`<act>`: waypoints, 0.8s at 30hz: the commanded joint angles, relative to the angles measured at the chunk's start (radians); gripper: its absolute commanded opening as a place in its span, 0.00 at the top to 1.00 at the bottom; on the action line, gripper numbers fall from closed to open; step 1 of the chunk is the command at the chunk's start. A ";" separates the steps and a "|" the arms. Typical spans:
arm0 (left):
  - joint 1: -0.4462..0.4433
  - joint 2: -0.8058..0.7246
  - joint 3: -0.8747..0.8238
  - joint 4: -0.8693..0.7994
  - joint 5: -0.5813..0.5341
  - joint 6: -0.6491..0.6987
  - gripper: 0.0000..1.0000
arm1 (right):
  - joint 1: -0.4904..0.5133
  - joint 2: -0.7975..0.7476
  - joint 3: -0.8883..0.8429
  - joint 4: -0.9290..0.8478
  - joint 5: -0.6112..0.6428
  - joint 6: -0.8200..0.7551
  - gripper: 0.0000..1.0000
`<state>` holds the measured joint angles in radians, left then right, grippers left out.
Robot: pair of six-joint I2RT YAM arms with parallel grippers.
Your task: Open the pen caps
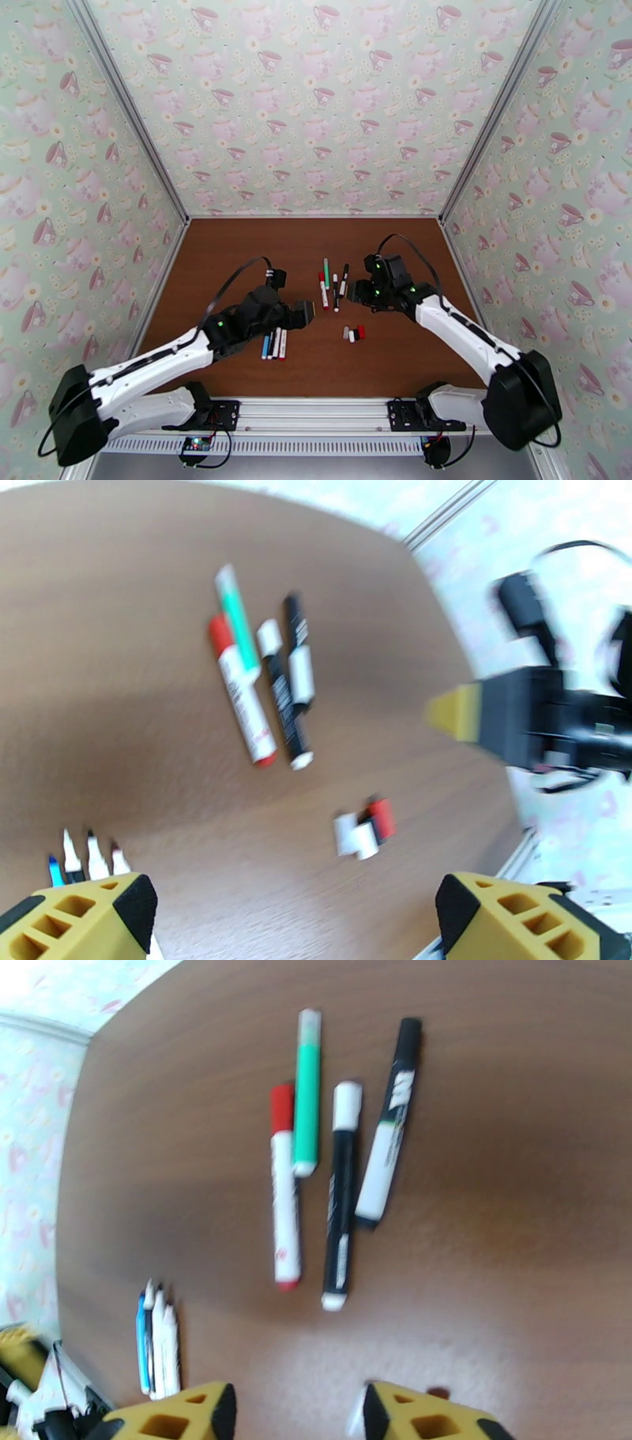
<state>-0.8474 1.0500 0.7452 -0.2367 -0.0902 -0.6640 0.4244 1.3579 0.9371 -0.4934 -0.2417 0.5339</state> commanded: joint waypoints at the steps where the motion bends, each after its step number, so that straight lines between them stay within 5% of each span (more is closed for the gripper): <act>1: 0.029 -0.049 -0.014 0.021 0.046 0.045 0.00 | 0.004 0.091 0.099 -0.015 0.069 -0.018 0.56; 13: 0.036 -0.164 -0.122 0.154 0.129 0.096 0.00 | -0.050 0.463 0.432 -0.107 0.164 -0.026 0.66; 24: 0.039 -0.114 -0.086 0.189 0.249 0.113 0.00 | -0.073 0.668 0.638 -0.169 0.192 -0.026 0.71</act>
<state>-0.8146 0.9207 0.6289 -0.0811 0.0917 -0.5819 0.3523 1.9903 1.5223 -0.6186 -0.0757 0.5182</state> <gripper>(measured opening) 0.997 0.296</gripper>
